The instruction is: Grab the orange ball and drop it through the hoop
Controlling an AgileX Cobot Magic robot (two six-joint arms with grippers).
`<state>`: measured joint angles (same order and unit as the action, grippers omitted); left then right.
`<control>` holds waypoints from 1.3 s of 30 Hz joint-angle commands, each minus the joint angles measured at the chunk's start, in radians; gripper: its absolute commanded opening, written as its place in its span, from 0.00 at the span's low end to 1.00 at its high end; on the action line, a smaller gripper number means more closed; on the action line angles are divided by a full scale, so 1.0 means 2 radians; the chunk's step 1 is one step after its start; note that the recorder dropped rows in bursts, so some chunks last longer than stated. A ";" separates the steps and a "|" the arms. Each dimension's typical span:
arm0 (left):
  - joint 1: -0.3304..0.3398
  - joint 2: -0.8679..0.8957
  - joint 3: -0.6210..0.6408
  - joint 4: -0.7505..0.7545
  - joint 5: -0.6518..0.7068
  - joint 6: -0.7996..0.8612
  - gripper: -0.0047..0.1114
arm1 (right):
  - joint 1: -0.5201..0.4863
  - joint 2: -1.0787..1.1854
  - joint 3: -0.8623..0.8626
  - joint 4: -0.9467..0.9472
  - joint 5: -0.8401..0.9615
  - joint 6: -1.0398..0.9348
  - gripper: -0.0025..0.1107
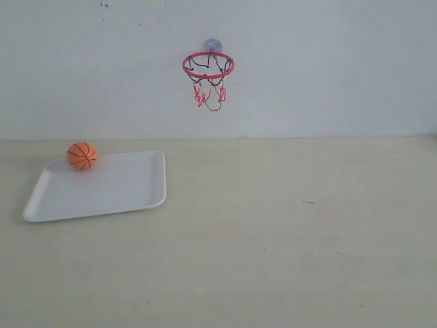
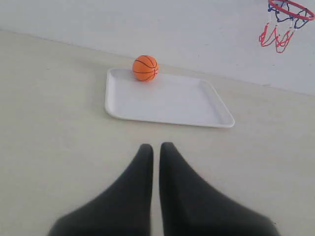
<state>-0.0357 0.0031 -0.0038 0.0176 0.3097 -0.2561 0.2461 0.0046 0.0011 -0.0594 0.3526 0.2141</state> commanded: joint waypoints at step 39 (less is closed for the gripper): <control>0.002 0.371 -0.276 -0.070 -0.120 0.035 0.08 | -0.003 -0.002 -0.001 0.001 -0.008 -0.002 0.02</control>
<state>-0.0357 0.5486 -0.4033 -0.0852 -0.1141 -0.1896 0.2461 0.0046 0.0011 -0.0561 0.3487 0.2141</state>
